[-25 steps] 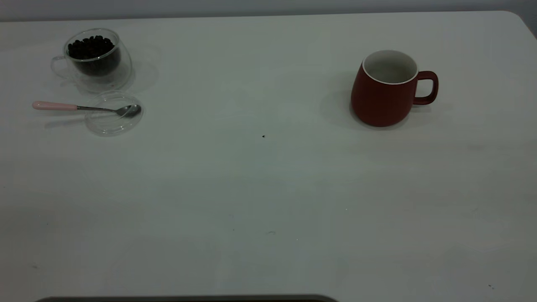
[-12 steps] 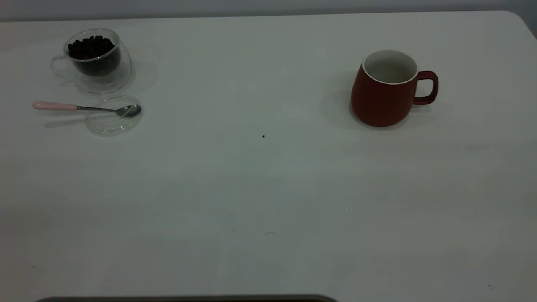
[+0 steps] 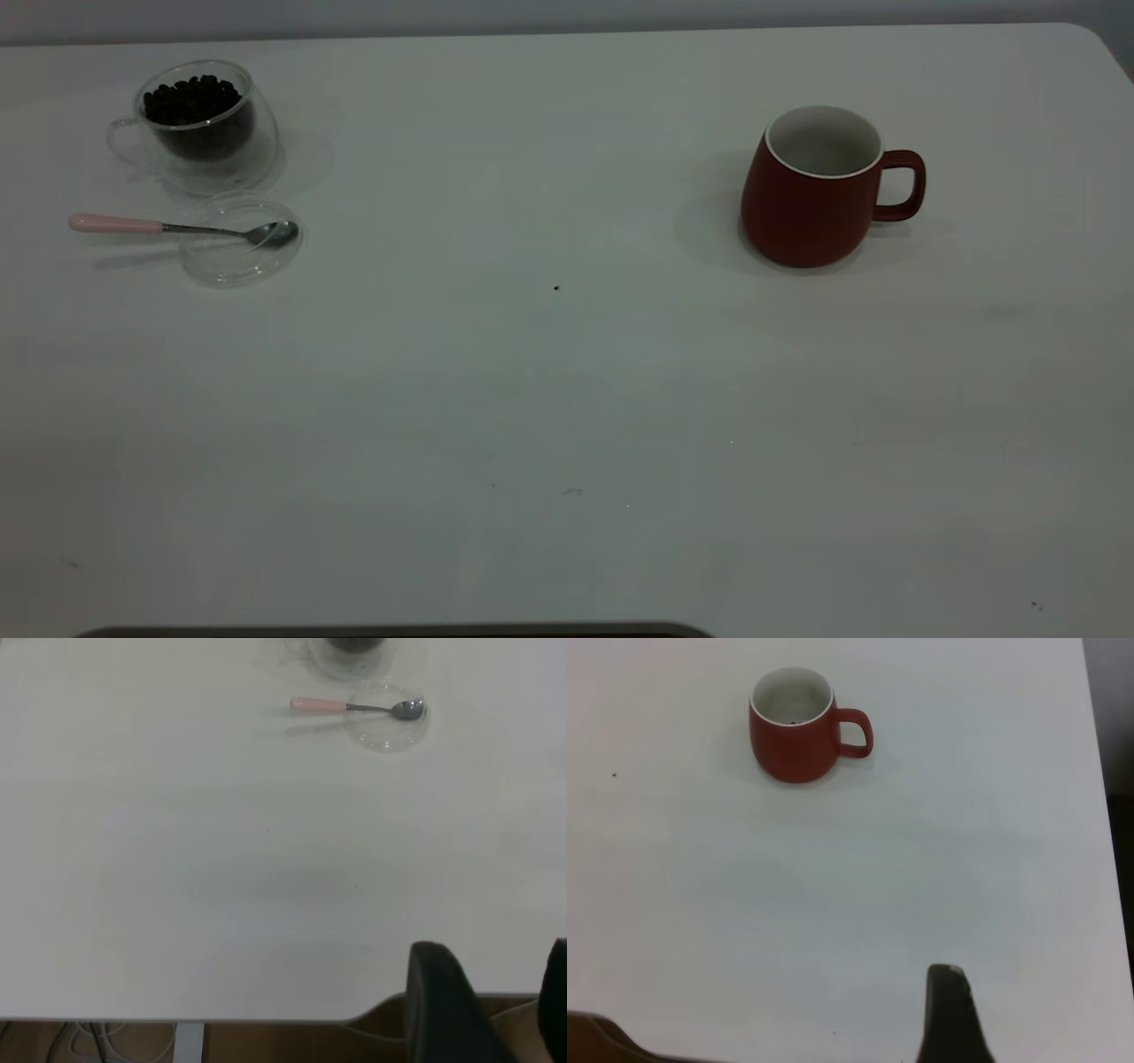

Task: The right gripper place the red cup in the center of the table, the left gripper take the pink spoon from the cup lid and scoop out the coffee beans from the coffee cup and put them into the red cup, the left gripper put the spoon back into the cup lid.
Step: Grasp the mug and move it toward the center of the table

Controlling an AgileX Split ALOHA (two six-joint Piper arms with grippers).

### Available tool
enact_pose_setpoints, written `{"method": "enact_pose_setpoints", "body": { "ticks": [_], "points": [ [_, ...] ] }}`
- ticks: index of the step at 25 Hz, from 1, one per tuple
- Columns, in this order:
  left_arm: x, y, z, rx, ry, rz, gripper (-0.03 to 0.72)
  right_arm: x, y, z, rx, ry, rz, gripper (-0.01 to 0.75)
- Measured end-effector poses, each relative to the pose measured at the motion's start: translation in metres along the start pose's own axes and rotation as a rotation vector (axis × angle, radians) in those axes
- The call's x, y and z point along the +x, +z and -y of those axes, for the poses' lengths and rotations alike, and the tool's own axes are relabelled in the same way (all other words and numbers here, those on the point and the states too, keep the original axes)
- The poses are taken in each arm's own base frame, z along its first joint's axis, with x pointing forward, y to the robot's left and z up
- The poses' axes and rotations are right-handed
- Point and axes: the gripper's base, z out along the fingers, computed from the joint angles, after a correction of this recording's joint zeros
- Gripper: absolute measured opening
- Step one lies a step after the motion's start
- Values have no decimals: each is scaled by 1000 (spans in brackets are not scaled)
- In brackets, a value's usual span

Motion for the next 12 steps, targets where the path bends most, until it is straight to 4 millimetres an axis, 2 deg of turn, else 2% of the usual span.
{"method": "enact_pose_setpoints", "body": {
  "ticks": [2,5,8,12],
  "points": [
    [0,0,0,0,0,0,330,-2,3,-1,-18,-26,-21,537],
    [0,0,0,0,0,0,330,-14,17,-5,-64,-41,-120,572],
    [0,0,0,0,0,0,330,-32,41,-5,-83,-83,-209,613],
    [0,0,0,0,0,0,330,-58,84,-7,-131,-159,-245,619]
  ]
}}
